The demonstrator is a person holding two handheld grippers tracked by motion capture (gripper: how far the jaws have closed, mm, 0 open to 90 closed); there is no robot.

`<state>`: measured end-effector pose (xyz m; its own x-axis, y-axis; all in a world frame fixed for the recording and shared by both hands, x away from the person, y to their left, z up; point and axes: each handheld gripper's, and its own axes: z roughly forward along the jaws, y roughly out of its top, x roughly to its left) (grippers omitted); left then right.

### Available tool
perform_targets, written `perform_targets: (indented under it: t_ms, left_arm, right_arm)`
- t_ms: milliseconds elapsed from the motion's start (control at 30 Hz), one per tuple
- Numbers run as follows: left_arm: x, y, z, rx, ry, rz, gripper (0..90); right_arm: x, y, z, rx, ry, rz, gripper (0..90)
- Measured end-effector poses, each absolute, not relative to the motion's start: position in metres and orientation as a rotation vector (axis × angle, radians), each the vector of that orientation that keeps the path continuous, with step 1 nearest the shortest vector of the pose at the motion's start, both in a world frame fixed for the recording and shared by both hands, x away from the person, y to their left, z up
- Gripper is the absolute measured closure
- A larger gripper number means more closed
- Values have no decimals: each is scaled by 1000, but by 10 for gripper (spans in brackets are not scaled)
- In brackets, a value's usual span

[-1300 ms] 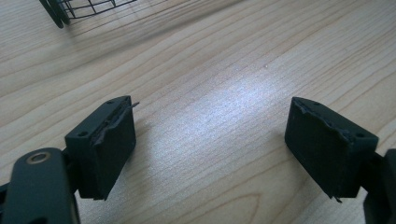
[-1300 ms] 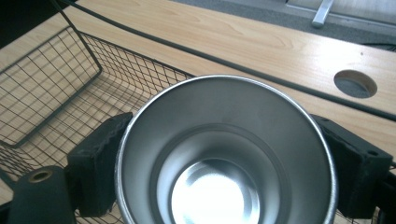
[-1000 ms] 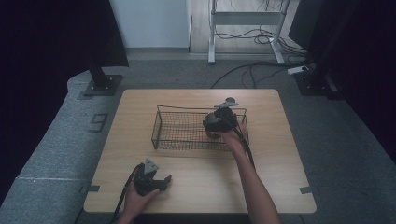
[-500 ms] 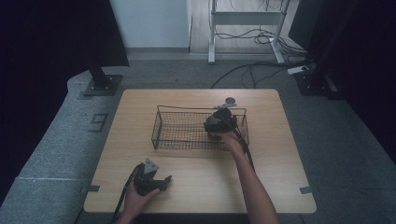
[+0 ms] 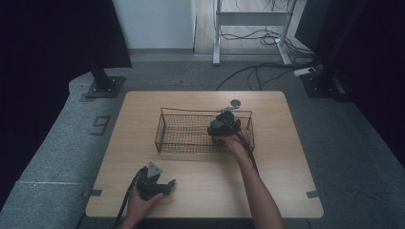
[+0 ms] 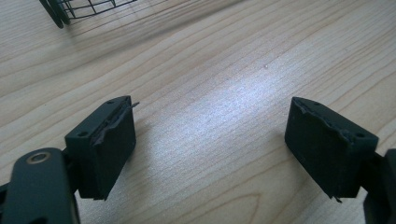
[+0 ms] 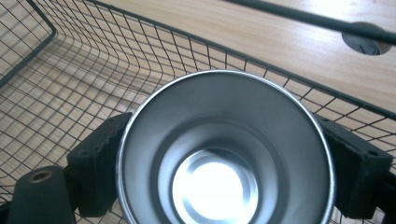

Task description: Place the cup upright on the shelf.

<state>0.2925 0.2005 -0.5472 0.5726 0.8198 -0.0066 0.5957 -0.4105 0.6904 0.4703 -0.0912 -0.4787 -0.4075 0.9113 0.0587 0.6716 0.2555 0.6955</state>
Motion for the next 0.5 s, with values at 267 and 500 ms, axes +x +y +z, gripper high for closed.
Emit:
perform_targets:
  t_ms: [267, 500]
  left_arm:
    - [293, 201, -547, 2150, 1125, 442, 163]
    - [292, 201, -547, 2150, 1125, 442, 163]
  right_arm:
    - [472, -92, -481, 1484, 2225, 894, 132]
    - [472, -93, -483, 1513, 2230, 873, 129]
